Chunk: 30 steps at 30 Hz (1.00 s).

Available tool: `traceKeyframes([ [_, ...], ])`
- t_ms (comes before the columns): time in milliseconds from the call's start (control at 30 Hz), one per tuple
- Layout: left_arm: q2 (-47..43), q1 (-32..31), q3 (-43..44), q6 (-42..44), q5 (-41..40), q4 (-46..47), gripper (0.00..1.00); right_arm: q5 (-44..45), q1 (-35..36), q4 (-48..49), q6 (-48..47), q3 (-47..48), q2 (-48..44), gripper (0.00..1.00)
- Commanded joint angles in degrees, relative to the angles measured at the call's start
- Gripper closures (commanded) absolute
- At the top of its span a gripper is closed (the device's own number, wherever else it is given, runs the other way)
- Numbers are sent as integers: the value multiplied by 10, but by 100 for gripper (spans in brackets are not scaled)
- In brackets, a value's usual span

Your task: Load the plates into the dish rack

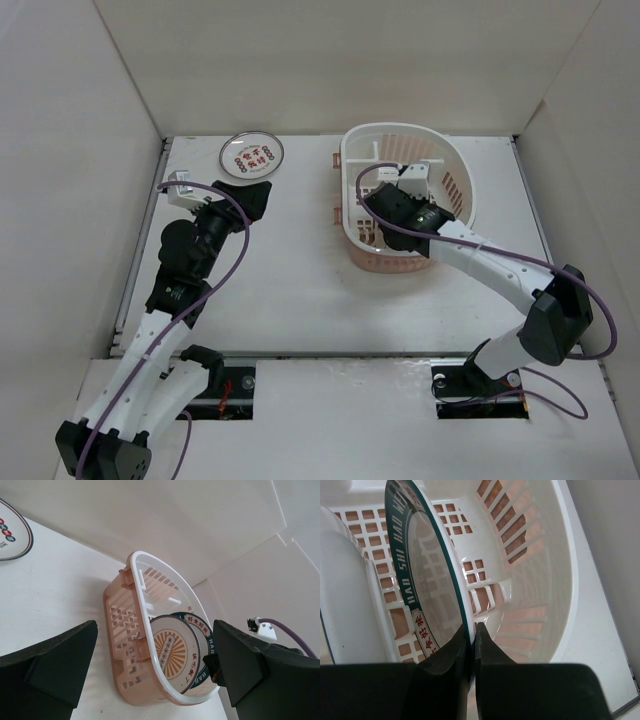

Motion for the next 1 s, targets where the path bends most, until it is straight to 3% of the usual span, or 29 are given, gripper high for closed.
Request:
traceKeyframes([
  [0,-11,-3,28,9,-3,15,0,8,8,-15,15,13,1,92],
  [133,-11,-3,28,9,-3,15,0,8,13,-22,27,19,1,84],
  [400,-16,-9,28,9,-3,20,0,8,19,-32,37,30,12,83],
  [533,-16,-9,28,9,-8,20,0,8,24,-38,43,35,17,78],
  [767,-16,-9,28,9,-8,15,0,8,24,-48,56,35,17,64],
  [967,-16,-9,28,9,-8,15,0,14,29,-61,67,46,17,46],
])
